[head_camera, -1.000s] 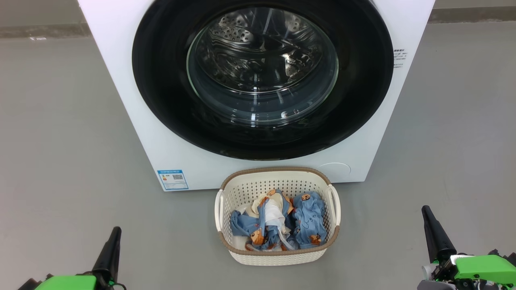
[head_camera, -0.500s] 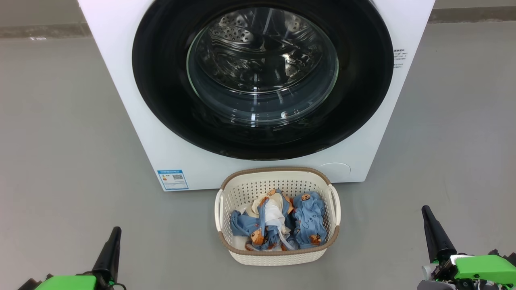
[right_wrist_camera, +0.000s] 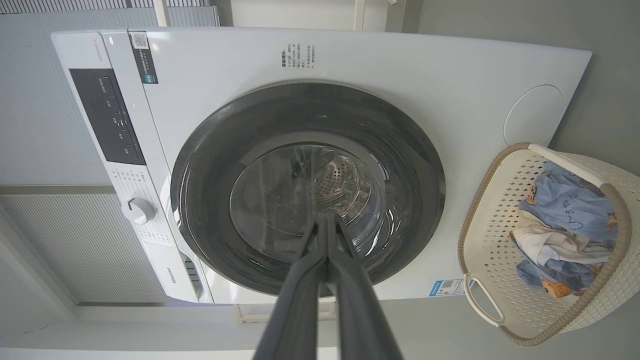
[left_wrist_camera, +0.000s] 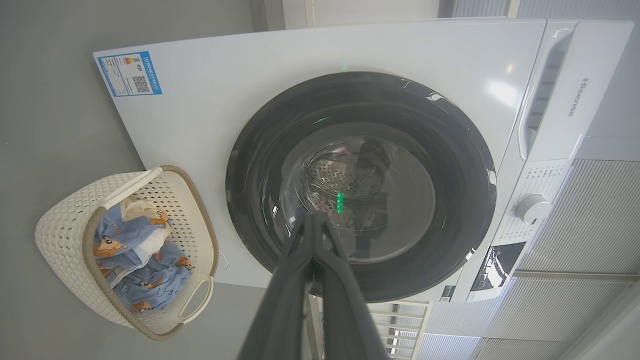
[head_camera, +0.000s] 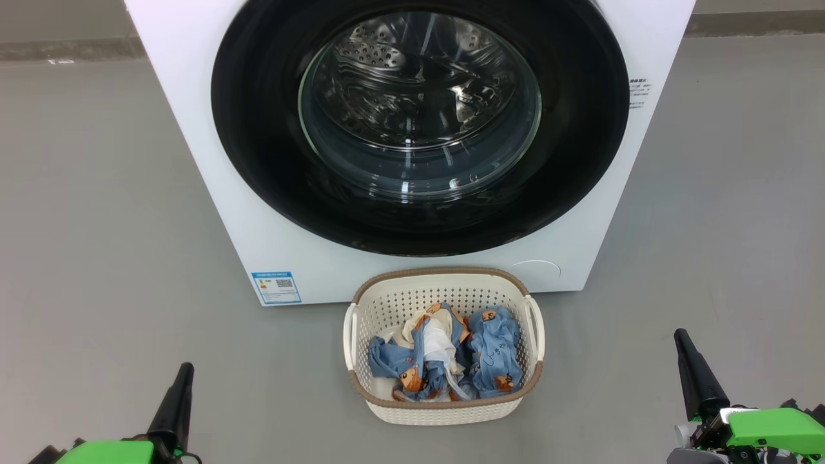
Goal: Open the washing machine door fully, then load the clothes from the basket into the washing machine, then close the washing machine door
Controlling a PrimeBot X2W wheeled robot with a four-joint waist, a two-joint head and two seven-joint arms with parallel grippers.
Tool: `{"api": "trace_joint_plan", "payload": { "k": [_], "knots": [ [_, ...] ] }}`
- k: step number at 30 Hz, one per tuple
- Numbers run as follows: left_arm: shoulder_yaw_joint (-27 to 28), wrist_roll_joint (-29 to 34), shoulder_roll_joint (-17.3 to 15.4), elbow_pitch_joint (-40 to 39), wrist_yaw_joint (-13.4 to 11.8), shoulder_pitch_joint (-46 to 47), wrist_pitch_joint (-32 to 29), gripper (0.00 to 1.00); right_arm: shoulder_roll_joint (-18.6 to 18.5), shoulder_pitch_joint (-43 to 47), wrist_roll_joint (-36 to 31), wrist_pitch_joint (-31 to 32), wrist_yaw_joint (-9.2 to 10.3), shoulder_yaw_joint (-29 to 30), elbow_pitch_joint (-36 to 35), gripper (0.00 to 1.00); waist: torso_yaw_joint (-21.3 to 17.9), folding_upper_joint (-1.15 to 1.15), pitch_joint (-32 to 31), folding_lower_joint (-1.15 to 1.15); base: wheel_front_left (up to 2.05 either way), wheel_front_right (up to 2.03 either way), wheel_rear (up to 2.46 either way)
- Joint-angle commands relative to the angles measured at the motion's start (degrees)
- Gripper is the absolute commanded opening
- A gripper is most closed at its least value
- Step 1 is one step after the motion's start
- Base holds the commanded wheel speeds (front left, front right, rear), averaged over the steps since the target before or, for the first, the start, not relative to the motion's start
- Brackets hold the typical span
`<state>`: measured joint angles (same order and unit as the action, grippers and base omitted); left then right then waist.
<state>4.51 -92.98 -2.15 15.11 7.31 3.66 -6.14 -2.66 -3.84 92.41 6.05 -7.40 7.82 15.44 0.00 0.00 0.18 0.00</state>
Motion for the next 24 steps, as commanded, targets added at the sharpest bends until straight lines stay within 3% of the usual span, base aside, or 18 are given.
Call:
{"api": "trace_joint_plan", "payload": {
  "k": [1, 9, 10, 17, 21, 24],
  "knots": [
    [2.03, 0.84, -0.76, -1.08, 0.18, 2.53, -0.37, 0.00, -0.23, -2.35, -0.28, 0.47, -0.09, -1.25, -1.42, 0.00, 0.00, 0.00, 0.00, 0.00, 0.00, 0.00, 0.00],
    [2.04, 0.85, -0.75, -1.08, 0.18, 2.53, -0.37, 0.00, -0.23, -2.35, -0.29, 0.48, -0.09, -1.25, -1.42, 0.00, 0.00, 0.00, 0.00, 0.00, 0.00, 0.00, 0.00],
    [0.00, 0.00, 0.00, -0.01, -0.01, 0.00, 0.01, 1.00, 0.01, 0.00, 0.00, -0.01, 0.00, -0.01, -0.01, 1.00, 0.00, 0.00, 0.00, 0.00, 0.00, 0.00, 0.00],
    [-0.42, -0.01, 0.96, 1.84, -0.02, -1.76, 0.28, 1.00, 0.64, 1.66, -0.08, -0.38, 0.00, -0.29, 2.31, 1.00, 0.01, 0.00, 0.08, 0.00, 0.00, 0.00, 0.00],
    [-0.75, 0.34, 0.85, 1.24, -0.01, -1.88, 0.91, 1.00, 0.56, 1.80, -0.39, -1.02, 0.00, -0.76, 1.98, 1.00, 0.08, 0.00, -0.06, 0.12, 0.00, 0.00, 0.00],
    [-1.06, 0.80, 0.63, 0.83, -0.01, -2.02, 1.47, 1.00, 0.39, 1.94, -0.90, -1.56, -0.01, -1.15, 1.83, 1.00, 0.11, 0.00, -0.05, 0.05, 0.00, 0.00, 0.00]
  ]
}}
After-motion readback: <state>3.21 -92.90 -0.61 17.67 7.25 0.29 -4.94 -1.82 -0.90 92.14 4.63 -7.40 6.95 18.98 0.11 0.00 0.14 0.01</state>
